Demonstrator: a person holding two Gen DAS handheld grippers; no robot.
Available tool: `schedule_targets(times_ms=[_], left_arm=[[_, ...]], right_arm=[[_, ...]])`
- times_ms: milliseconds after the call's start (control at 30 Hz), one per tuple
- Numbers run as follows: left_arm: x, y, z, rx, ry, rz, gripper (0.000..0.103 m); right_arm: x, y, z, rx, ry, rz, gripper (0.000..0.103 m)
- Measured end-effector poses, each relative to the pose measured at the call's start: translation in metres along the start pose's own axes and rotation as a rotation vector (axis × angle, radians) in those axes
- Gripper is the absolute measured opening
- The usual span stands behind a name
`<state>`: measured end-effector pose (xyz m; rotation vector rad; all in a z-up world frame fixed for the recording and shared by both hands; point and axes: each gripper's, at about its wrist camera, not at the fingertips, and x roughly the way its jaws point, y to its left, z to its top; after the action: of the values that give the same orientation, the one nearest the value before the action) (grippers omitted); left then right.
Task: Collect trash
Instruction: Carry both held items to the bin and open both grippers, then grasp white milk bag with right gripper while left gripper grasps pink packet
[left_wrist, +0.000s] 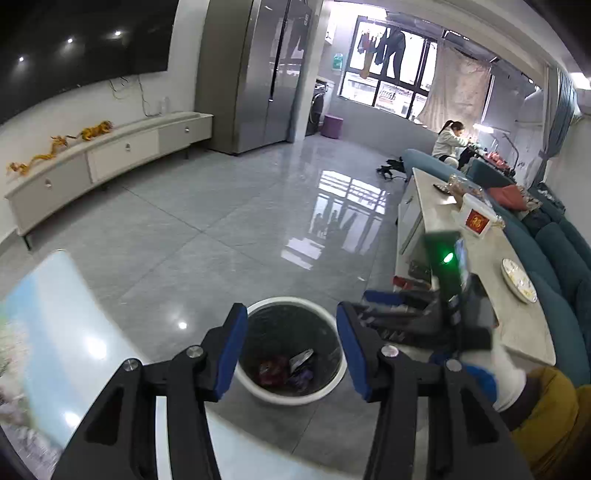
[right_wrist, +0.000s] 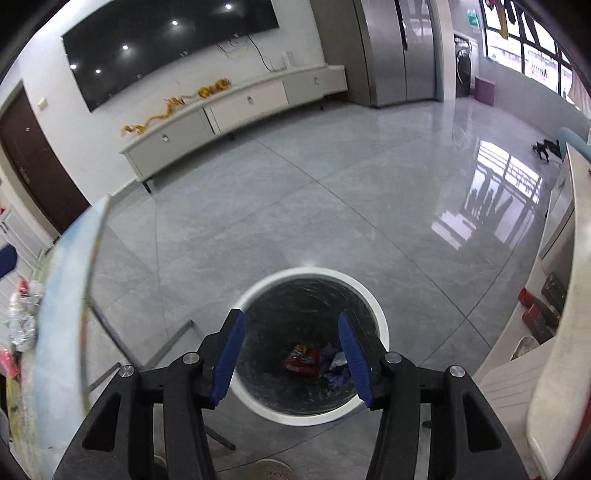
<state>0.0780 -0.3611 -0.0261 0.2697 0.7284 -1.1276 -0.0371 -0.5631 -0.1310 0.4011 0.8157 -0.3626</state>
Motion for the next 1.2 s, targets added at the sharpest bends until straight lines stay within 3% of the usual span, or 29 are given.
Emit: schedule_targets(times_ms=[233,333,567,700,767,933,1200], left_arm=[[-0.089,0.006,-0.036,0.037,-0.08,0.1,0.048],[-0.13,0.017,-0.059,0.033,-0.102,0.182,0.048],[-0.201,0.081,-0.119,-0.13,-0.126,0.365,0.048],[-0.23,0.134,-0.161,-0.251,-0.111,0.46,0.049],[-0.238,0.156,-0.182,-0.317,-0.096,0.492,0.055],[-0.242,0.201,-0.22,-0.464,-0.073,0.526,0.057],[-0.22,0.229,-0.225,-0.535,-0.065,0.542,0.057]], right_arm=[[-0.071,0.06,0.002,-0.088,-0.118,0.091,0.05],[-0.098,0.091,0.002,-0.148,-0.161,0.137,0.05],[-0.134,0.168,0.0,-0.302,-0.214,0.242,0.051],[-0.128,0.209,-0.006,-0.373,-0.193,0.285,0.051],[-0.122,0.224,-0.009,-0.396,-0.178,0.303,0.052],[-0.09,0.264,-0.016,-0.452,-0.112,0.347,0.053],[-0.039,0.328,-0.029,-0.572,0.009,0.416,0.053]])
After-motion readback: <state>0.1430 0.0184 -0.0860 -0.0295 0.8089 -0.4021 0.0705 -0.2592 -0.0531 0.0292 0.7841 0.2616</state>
